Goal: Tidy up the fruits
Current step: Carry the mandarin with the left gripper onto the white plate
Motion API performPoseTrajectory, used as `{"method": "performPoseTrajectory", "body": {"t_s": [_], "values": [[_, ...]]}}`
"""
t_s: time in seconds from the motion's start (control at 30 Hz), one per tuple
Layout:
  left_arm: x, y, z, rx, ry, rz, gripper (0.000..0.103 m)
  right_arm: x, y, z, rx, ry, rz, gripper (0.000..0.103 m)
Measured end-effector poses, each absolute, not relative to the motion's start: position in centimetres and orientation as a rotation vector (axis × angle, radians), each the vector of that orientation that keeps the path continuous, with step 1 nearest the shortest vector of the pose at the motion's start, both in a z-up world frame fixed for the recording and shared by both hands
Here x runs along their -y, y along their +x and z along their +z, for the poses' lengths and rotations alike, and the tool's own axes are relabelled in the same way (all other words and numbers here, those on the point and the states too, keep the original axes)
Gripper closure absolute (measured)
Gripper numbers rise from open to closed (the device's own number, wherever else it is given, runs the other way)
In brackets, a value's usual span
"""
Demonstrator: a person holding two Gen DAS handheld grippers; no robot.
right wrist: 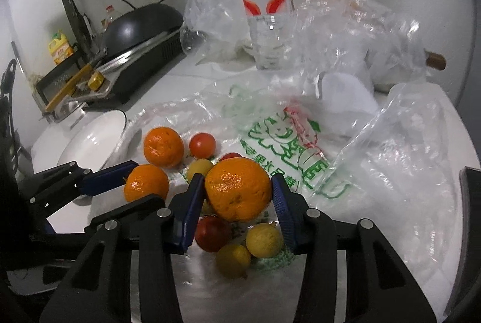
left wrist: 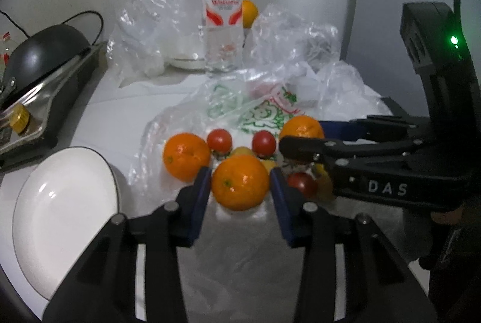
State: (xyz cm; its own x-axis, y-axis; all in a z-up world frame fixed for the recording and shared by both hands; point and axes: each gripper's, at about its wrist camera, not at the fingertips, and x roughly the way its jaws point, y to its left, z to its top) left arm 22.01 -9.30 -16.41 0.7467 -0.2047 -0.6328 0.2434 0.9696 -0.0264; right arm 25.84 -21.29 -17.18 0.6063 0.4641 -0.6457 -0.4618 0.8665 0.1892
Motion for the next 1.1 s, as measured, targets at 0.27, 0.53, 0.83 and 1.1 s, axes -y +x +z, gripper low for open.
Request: {"method": "performPoseTrajectory", "body": {"t_s": [0.27,0.53,0.83,1.1], "values": [[8.2,19.4,-14.2,-0.612,0.043,-0.245,0.062,21.0,23.9,-14.8,-0.686,-0.01,0.523,0.055],[5.1,16.8,-12.9,-0.566,0.02,-0.199,0.062,18.4,21.8,-13.3,-0.648,-0.039,0.548,0.055],[1.3,14.8,-12.7,-0.538,-0.009,-0.136,0.062,14.8,20.5,-12.2,-0.625,-0.076,0.578,0.055],[-2.2,13.9,-13.4,-0.536,-0.013,-0.072,0.062,12.2,20.2,-12.1,-0.625,-0.102,0.601,0.055]]}}
